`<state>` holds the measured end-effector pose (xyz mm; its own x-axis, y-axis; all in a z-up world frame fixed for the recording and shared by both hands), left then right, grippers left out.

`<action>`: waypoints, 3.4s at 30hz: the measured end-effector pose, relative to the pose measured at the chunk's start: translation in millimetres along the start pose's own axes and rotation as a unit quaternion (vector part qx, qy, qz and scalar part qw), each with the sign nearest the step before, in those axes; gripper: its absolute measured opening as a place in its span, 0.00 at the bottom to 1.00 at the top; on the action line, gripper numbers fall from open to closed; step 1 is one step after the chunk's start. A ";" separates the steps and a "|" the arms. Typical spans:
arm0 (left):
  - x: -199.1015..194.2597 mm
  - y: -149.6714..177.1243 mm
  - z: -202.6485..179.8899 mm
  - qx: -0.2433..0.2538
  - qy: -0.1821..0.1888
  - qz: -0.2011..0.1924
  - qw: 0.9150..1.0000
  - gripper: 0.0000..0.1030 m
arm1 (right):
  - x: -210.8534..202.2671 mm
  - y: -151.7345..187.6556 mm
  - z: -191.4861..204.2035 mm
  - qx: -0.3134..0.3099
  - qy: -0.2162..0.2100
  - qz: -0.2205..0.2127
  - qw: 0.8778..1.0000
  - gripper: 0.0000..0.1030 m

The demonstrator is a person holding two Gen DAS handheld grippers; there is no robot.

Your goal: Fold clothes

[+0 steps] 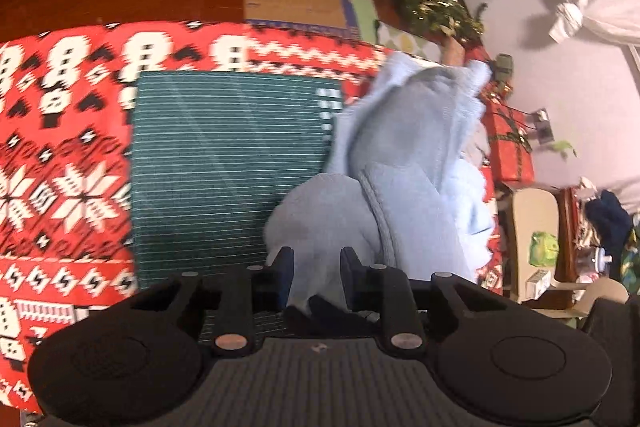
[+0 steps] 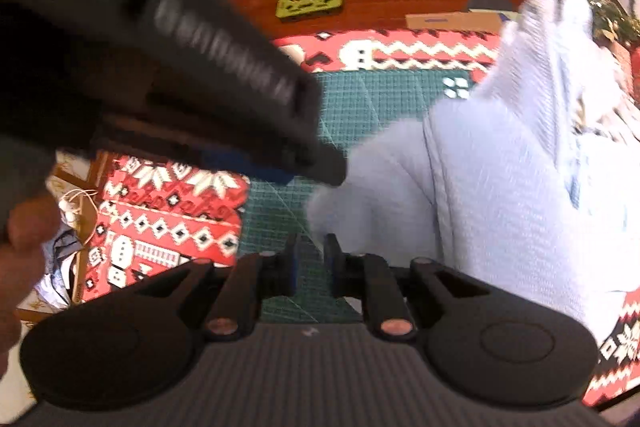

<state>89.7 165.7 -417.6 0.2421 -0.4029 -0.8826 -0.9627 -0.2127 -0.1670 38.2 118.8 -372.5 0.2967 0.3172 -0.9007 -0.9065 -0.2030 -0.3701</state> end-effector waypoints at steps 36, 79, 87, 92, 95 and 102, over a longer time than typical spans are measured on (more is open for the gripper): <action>137.8 -89.1 -166.1 0.016 -0.092 -0.016 0.996 0.72 | -48.5 -19.8 -362.7 0.084 0.091 -0.035 0.992 0.68; -4.0 -40.1 45.2 -0.141 -0.186 -0.063 0.970 0.17 | -36.0 -22.7 -244.2 0.022 0.095 -0.017 0.995 0.68; -79.6 -17.3 140.2 -0.191 -0.223 -0.110 0.950 0.17 | -49.4 -17.5 -165.9 -0.010 0.093 -0.022 0.995 0.68; -108.4 7.0 206.9 -0.245 -0.228 -0.113 0.936 0.17 | -56.5 -14.6 -129.4 -0.029 0.097 -0.027 0.994 0.68; -109.3 21.4 231.1 -0.269 -0.209 -0.105 0.934 0.17 | -58.9 -8.8 -114.0 -0.032 0.101 -0.023 0.994 0.68; -103.7 36.0 244.6 -0.267 -0.187 -0.086 0.942 0.22 | -66.5 3.3 -104.6 -0.019 0.112 -0.019 0.993 0.68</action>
<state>0.5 417.6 -439.5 0.2324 -0.0008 -0.9726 -0.6919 -0.7029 -0.1647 46.8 0.2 -337.6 0.3943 0.1126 -0.9121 -0.8822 -0.2318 -0.4099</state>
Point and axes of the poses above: each gripper's, at about its wrist camera, not at the fingertips, and x roughly the way its jaws point, z to its left, y to its underside, the point moved 10 cm from there along x, roughly the way its jaws point, and after that the axes turned 3 degrees about y, right-handed, at the moved point
